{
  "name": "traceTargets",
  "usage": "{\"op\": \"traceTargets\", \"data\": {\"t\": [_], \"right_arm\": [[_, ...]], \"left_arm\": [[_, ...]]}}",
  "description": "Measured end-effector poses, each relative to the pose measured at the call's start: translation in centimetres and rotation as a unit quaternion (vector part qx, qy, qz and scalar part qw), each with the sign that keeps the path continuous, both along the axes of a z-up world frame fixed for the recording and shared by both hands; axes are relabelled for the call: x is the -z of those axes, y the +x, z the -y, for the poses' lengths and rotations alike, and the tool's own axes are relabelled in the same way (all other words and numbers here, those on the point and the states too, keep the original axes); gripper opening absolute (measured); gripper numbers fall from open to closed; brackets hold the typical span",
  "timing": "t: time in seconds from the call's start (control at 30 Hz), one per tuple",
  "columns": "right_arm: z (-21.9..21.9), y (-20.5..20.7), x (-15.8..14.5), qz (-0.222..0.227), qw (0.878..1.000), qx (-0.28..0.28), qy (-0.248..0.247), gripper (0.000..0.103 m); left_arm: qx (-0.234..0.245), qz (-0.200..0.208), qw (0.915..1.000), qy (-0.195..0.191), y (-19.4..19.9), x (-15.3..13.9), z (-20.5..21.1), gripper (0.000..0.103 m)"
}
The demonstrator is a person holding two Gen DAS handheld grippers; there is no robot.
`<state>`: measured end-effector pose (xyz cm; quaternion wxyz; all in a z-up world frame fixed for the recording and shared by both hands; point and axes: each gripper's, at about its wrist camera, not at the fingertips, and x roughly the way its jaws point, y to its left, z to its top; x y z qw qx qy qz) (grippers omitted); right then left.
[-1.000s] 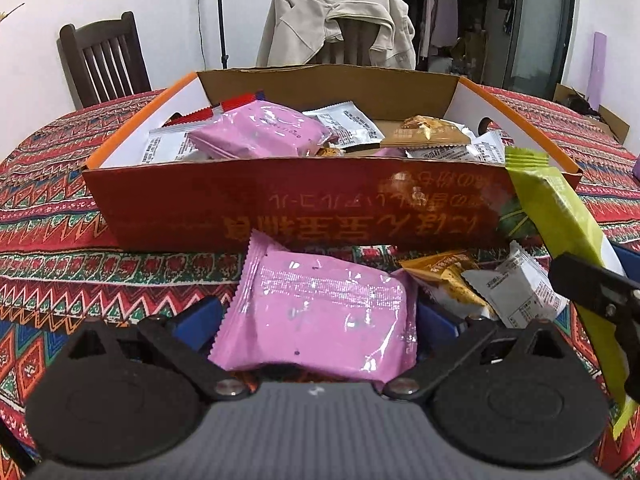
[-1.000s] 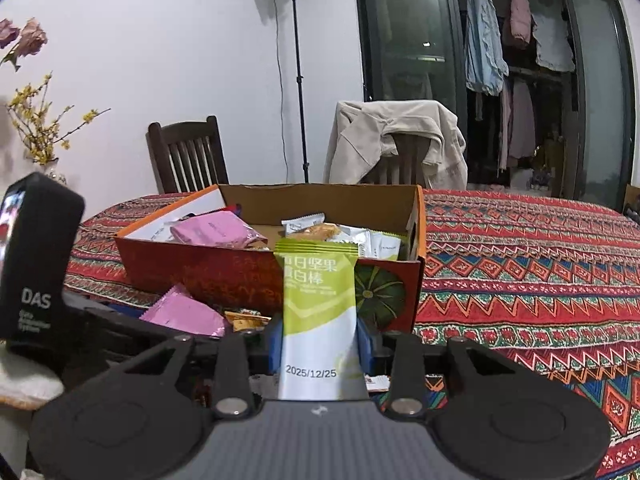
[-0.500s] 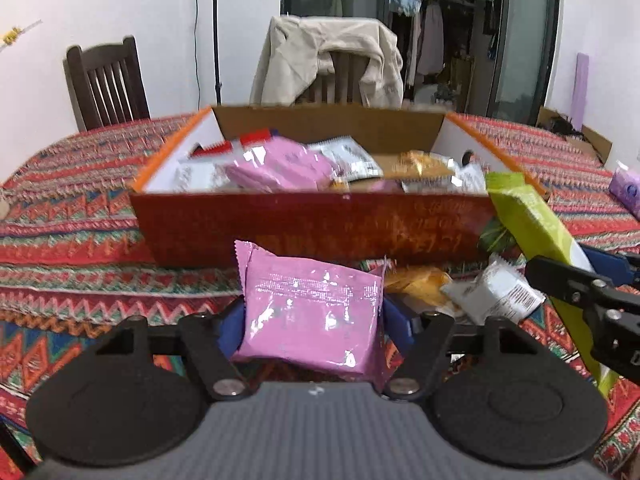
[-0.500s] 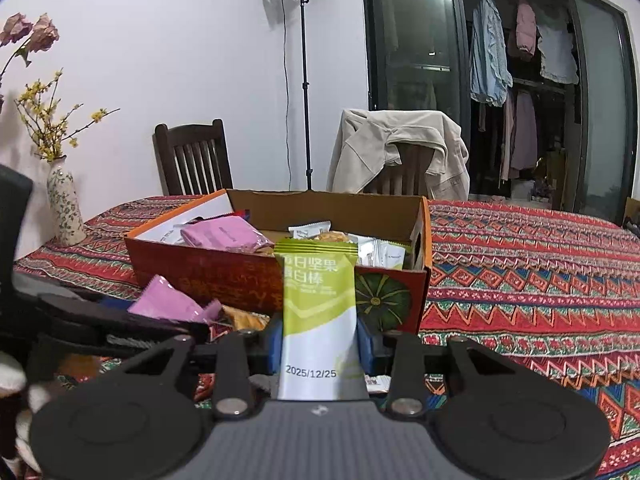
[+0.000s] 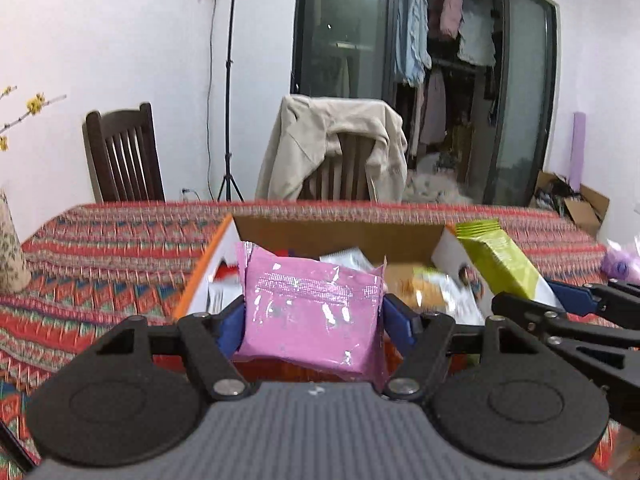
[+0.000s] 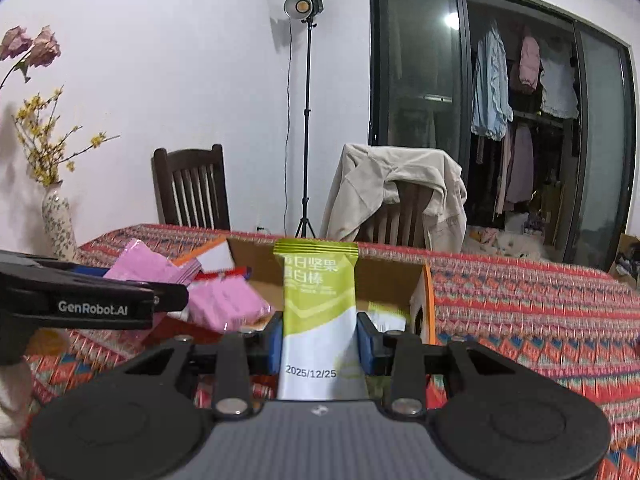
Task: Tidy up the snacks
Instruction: 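Lift both held packets and carry them over the cardboard box, then open both grippers to drop the packets into the box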
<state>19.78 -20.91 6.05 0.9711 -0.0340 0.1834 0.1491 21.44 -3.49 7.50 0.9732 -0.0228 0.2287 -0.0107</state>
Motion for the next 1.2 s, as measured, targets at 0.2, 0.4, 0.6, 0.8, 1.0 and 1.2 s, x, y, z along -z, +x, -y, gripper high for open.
{"op": "traceTargets", "data": {"t": [0.2, 0.4, 0.6, 0.8, 1.0, 1.2], "right_arm": [[-1.2, 4.2, -1.6, 0.007, 1.0, 0.017, 0.01, 0.036], [-2.5, 8.3, -1.5, 0.007, 0.999, 0.03, 0.016, 0.036], [-3.1, 11.6, 0.1, 0.0, 0.999, 0.043, 0.018, 0.036], [-2.3, 13.5, 2.5, -0.031, 0.998, 0.048, 0.031, 0.04], [-1.7, 13.7, 2.9, -0.043, 0.997, 0.051, 0.048, 0.102], [-2.1, 13.2, 2.7, -0.039, 0.997, 0.05, 0.036, 0.103]], "left_arm": [[-0.016, 0.013, 0.9997, -0.011, 3.0, -1.0, 0.2, 0.071], [-0.045, 0.022, 0.9987, -0.008, 6.5, -0.2, -0.3, 0.071], [-0.067, 0.026, 0.9974, 0.002, 8.8, 1.9, -1.2, 0.071], [-0.081, 0.029, 0.9963, 0.007, 9.5, 3.5, -1.9, 0.091], [-0.096, 0.058, 0.9931, -0.033, 8.3, 3.0, -3.4, 0.103], [-0.097, 0.059, 0.993, -0.032, 8.2, 2.7, -3.3, 0.103]]}}
